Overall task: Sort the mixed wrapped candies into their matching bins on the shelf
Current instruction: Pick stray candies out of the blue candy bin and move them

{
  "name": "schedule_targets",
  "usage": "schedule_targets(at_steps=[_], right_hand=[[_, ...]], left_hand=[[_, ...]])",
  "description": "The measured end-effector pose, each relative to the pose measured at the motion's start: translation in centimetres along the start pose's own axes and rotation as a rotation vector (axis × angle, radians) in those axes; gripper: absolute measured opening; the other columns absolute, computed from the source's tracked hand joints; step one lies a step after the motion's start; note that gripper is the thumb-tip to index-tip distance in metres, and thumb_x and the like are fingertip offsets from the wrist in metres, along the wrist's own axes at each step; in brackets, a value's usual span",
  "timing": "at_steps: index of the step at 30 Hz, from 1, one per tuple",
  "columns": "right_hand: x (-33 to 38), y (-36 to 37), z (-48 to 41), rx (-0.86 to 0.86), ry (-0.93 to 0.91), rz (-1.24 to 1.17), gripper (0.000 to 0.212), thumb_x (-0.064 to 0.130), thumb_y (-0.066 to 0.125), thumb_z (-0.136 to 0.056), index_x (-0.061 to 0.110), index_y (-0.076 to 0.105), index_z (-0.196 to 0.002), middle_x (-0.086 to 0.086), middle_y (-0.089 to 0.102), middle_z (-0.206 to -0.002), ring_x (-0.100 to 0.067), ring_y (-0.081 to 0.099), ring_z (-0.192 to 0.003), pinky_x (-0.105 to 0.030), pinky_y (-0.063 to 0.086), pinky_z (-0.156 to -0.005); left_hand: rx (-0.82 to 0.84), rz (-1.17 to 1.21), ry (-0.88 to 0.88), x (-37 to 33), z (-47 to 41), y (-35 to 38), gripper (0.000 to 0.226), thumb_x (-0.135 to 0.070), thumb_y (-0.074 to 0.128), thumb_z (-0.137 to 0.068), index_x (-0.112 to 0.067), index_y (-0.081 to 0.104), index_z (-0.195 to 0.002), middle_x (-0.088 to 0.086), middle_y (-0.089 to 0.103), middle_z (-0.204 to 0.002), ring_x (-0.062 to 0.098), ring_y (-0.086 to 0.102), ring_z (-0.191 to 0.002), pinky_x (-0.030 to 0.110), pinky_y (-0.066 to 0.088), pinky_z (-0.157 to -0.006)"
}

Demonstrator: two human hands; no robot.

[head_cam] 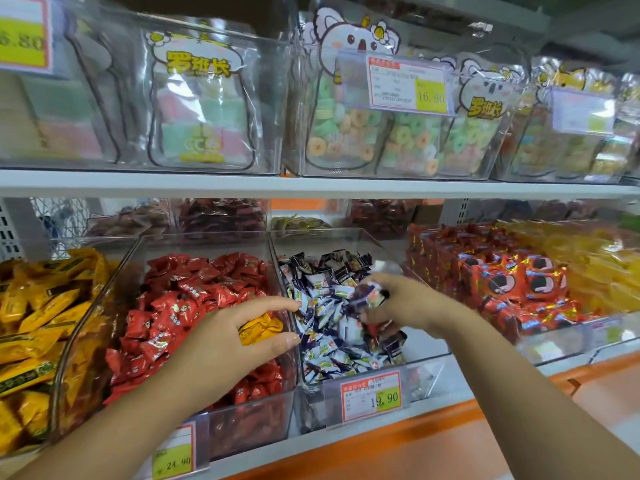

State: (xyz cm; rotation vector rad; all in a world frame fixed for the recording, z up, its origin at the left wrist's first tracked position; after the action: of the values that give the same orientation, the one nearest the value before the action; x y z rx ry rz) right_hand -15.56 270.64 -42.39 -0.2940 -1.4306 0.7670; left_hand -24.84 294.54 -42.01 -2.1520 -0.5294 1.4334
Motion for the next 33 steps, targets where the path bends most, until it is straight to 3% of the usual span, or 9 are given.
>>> schedule_targets(at_steps=[4,8,12,15,17,21,25,29,33], right_hand=[[3.2,-0.9,0.5,-0.105,-0.092,-0.21,0.045,-0.005,0.068,-0.082,0.012,0.053,-0.121,-0.018,0.07,-0.092,-0.028,0.068,-0.072,-0.038,0.058,-0.067],[5.0,0.9,-0.7,-0.101,-0.177,-0.289,0.079,-0.007,0.071,-0.079,0.026,0.039,-0.144,-0.01,0.049,-0.126,-0.029,0.071,-0.076,-0.037,0.06,-0.075],[4.7,1.1,-1.0,-0.078,-0.176,-0.343,0.065,-0.002,0.074,-0.079,0.025,0.051,-0.135,-0.009,0.057,-0.121,-0.027,0.07,-0.09,-0.035,0.058,-0.081],[3.8,0.1,-0.4,-0.141,-0.136,-0.104,0.028,0.016,0.069,-0.088,0.02,0.065,-0.115,-0.002,0.067,-0.113,-0.017,0.066,-0.098,-0.035,0.055,-0.088],[2.9,-1.2,-0.2,-0.217,-0.089,0.082,0.011,0.015,0.062,-0.092,0.017,0.07,-0.099,-0.004,0.071,-0.101,-0.018,0.066,-0.093,-0.035,0.055,-0.087],[0.6,0.1,-0.7,-0.048,0.044,0.493,0.014,0.013,0.065,-0.087,0.017,0.07,-0.099,0.002,0.069,-0.09,-0.012,0.062,-0.079,-0.02,0.05,-0.068],[-0.7,2.4,-1.5,-0.04,0.03,0.565,0.021,0.008,0.065,-0.084,0.012,0.066,-0.105,-0.001,0.061,-0.096,-0.016,0.056,-0.085,-0.021,0.043,-0.07],[-0.7,2.5,-1.4,-0.023,0.045,0.623,0.018,0.011,0.061,-0.088,0.0,0.068,-0.1,-0.016,0.068,-0.1,-0.019,0.053,-0.077,-0.024,0.041,-0.066],[2.0,-0.2,0.3,-0.066,0.004,0.646,0.016,0.018,0.062,-0.091,0.004,0.071,-0.092,-0.012,0.072,-0.093,-0.021,0.064,-0.079,-0.03,0.051,-0.072]], left_hand=[[0.0,-0.027,0.009,-0.3,0.0,0.0,0.027,-0.043,0.07,-0.079,-0.053,0.063,-0.103,-0.042,0.054,-0.065,-0.019,0.051,-0.063,0.007,0.034,-0.06],[-0.006,-0.009,0.011,-0.1,0.0,0.0,0.034,-0.056,0.066,-0.071,-0.063,0.059,-0.104,-0.053,0.052,-0.096,-0.024,0.052,-0.082,0.007,0.036,-0.073],[0.002,-0.019,0.007,-0.1,0.0,-0.1,0.033,-0.055,0.066,-0.073,-0.061,0.06,-0.104,-0.056,0.05,-0.093,-0.026,0.05,-0.081,0.005,0.035,-0.073],[0.0,-0.032,0.005,-0.1,0.1,-0.1,0.028,-0.047,0.069,-0.079,-0.056,0.062,-0.104,-0.051,0.054,-0.083,-0.022,0.051,-0.069,0.006,0.035,-0.065],[0.005,-0.031,0.006,-0.2,0.1,-0.1,0.027,-0.045,0.069,-0.08,-0.055,0.062,-0.104,-0.046,0.055,-0.075,-0.019,0.051,-0.065,0.007,0.035,-0.062],[0.005,-0.026,0.018,-0.4,0.1,-0.1,0.028,-0.041,0.07,-0.081,-0.053,0.062,-0.105,-0.044,0.054,-0.068,-0.019,0.051,-0.063,0.004,0.035,-0.058],[0.01,-0.019,0.01,-0.3,0.1,0.0,0.027,-0.041,0.07,-0.08,-0.053,0.062,-0.104,-0.043,0.055,-0.067,-0.018,0.051,-0.061,0.005,0.035,-0.057],[0.009,-0.005,-0.006,-0.1,0.1,0.0,0.027,-0.046,0.069,-0.078,-0.056,0.062,-0.102,-0.044,0.056,-0.073,-0.017,0.052,-0.063,0.006,0.034,-0.06],[0.013,0.012,-0.006,-0.1,0.1,0.0,0.027,-0.044,0.07,-0.079,-0.055,0.063,-0.102,-0.042,0.057,-0.071,-0.016,0.052,-0.062,0.006,0.035,-0.059]])
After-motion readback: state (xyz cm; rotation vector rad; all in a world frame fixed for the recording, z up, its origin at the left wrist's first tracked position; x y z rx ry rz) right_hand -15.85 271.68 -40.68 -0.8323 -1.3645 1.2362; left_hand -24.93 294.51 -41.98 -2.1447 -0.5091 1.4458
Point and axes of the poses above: each hand's wrist, its own z-axis away from the middle knuckle, its own y-axis out of the palm, x = y × z, the point moved 5 cm from there along -z, towards the middle knuckle
